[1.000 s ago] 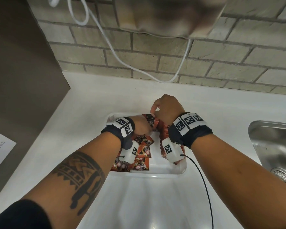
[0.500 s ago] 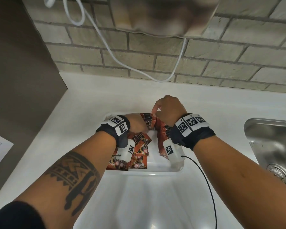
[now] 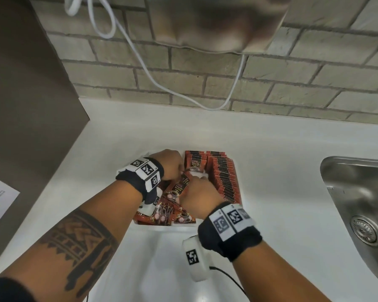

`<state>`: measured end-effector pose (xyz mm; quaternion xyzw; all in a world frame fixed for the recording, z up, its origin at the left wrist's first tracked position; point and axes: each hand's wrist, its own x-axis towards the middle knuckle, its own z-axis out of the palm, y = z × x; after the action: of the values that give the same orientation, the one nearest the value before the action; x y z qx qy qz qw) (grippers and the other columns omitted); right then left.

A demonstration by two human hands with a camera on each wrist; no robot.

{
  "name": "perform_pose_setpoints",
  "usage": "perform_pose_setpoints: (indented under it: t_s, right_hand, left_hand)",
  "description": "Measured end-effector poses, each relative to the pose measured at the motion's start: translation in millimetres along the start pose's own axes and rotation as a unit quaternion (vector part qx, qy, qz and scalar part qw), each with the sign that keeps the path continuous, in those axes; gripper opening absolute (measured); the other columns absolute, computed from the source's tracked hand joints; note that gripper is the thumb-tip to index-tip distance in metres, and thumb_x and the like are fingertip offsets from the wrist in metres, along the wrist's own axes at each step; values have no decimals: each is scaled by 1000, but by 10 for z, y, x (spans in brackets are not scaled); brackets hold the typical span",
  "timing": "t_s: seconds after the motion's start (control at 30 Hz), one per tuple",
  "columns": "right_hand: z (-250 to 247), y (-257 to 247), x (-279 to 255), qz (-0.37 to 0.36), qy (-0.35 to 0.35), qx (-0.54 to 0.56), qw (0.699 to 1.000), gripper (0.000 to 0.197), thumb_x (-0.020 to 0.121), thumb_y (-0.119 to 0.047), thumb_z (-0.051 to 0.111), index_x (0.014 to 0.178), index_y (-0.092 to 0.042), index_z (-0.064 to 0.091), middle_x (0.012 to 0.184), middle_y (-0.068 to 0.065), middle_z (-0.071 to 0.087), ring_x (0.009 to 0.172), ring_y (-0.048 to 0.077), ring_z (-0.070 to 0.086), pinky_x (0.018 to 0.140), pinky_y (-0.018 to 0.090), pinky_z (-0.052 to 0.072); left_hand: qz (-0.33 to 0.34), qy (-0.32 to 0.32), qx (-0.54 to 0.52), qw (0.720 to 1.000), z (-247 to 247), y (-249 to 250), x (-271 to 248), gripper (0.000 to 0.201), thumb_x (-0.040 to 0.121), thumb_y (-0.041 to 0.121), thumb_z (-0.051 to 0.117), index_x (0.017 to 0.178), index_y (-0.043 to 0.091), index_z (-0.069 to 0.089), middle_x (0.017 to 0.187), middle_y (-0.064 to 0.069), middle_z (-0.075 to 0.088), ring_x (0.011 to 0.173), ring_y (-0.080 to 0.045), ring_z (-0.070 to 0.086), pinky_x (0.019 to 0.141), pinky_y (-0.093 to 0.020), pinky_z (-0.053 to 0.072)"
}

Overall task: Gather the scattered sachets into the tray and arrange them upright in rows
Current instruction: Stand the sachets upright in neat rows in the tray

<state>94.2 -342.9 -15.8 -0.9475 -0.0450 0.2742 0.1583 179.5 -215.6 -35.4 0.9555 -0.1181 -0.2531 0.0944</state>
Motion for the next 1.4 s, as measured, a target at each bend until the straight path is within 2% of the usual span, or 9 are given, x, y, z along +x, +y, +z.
perform_pose_setpoints:
  t_s: [0.07, 0.23, 0.37, 0.47, 0.63, 0.87, 1.1, 1.23, 1.4]
  right_hand:
    - [125, -48, 75, 39, 19, 50, 998, 71, 93, -35, 64, 151, -11, 29, 148, 15, 34, 133, 31, 44, 109, 44, 39]
    - [249, -93, 265, 77, 69, 84, 991, 79, 89, -35, 71, 148, -6, 27, 154, 18, 25, 142, 34, 29, 111, 41, 36]
    - [270, -113, 381, 101, 74, 87, 988, 94, 88, -42, 70, 152, -2, 16, 158, 20, 23, 144, 36, 28, 114, 40, 33]
    - [262, -114, 458, 111, 92, 93, 985, 87, 87, -38, 71, 150, -6, 22, 157, 18, 25, 141, 35, 33, 113, 41, 35]
    - [211, -77, 494, 113, 82, 102, 985, 83, 86, -32, 73, 149, -9, 24, 156, 16, 27, 141, 35, 35, 113, 40, 35]
    - [167, -28, 530, 111, 76, 118, 984, 76, 89, -25, 70, 149, -11, 25, 156, 15, 26, 141, 36, 36, 111, 43, 37]
    - [180, -19, 535, 98, 69, 100, 988, 83, 91, -34, 68, 153, -8, 20, 158, 15, 23, 146, 34, 27, 115, 42, 32]
    - [218, -36, 489, 94, 77, 76, 990, 91, 92, -43, 65, 154, -1, 13, 161, 19, 17, 149, 36, 17, 120, 43, 25]
    - [369, -73, 611, 123, 56, 51, 990, 81, 87, -34, 65, 152, -7, 25, 160, 21, 19, 147, 39, 20, 115, 45, 31]
  left_hand:
    - [-19, 26, -19, 999, -25, -38, -24, 20, 84, 26, 76, 103, 21, 77, 106, 3, 73, 96, -19, 66, 80, -30, 53]
    - [-33, 37, 11, 999, -17, -108, -73, 32, 91, 35, 67, 121, 24, 70, 119, 1, 69, 105, -23, 65, 91, -39, 56]
    - [-31, 38, -3, 999, -3, -94, -94, 20, 92, 30, 61, 104, 27, 76, 105, 2, 72, 92, -23, 67, 81, -34, 57]
    - [-6, 40, -11, 999, -11, -35, -96, 22, 92, 26, 56, 96, 26, 77, 99, 4, 72, 89, -22, 66, 74, -32, 54]
    - [23, 24, -17, 999, -27, 58, -59, 34, 91, 14, 54, 112, 30, 75, 110, 6, 70, 99, -22, 65, 85, -35, 56]
    - [16, 16, -20, 1000, 8, 49, -3, 28, 90, 13, 55, 106, 24, 76, 103, 2, 72, 94, -21, 66, 82, -35, 56]
    - [43, 58, -64, 995, -37, 115, 3, 32, 95, 16, 58, 120, 27, 73, 130, 4, 67, 112, -20, 63, 97, -37, 53]
    - [41, 74, -78, 993, -52, 161, 17, 32, 93, 15, 57, 117, 30, 74, 127, 4, 68, 108, -19, 64, 95, -37, 54]
    - [39, 71, -89, 993, -70, 203, 60, 39, 92, 13, 57, 124, 30, 70, 129, 0, 67, 109, -22, 64, 96, -38, 54]
